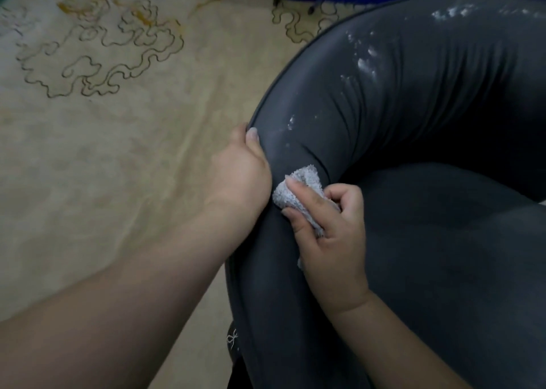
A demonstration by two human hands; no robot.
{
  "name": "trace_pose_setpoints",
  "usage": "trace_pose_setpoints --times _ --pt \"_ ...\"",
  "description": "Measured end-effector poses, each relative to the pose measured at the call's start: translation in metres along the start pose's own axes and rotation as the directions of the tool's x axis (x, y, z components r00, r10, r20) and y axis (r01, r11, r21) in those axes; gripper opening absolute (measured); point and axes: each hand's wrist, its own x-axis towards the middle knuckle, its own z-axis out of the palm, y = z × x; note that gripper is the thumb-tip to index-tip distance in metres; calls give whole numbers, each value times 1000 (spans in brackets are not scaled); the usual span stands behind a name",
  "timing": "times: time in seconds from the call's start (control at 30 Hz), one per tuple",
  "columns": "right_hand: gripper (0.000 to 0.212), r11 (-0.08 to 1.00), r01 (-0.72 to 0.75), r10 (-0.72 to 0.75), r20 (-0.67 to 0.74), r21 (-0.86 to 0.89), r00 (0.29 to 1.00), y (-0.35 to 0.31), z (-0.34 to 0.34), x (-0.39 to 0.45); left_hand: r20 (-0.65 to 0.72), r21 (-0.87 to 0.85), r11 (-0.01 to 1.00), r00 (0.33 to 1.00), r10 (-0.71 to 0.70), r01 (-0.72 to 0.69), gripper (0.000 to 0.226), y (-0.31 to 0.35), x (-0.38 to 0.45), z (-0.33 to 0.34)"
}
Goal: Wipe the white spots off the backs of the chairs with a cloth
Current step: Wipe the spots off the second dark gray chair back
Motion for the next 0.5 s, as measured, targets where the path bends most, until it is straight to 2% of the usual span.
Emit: trace_pose_setpoints --times 0.17,0.23,0.3,0.5 --pt "31 995 70 -68 22 -76 997 2 14 59 -44 -53 998 999 -27 25 39 -7 -4 3" --pt "29 988 46 -49 -18 -145 999 9 22 99 -52 -68 997 998 -35 31 38 -7 -4 4" --pt "27 990 -18 10 -57 -142 998 12 26 117 -64 -63 998 997 -34 30 39 -7 -5 6" --pt "37 999 -45 44 54 17 998 -1 19 55 -73 -92 995 997 -37 30 41 -11 -3 8"
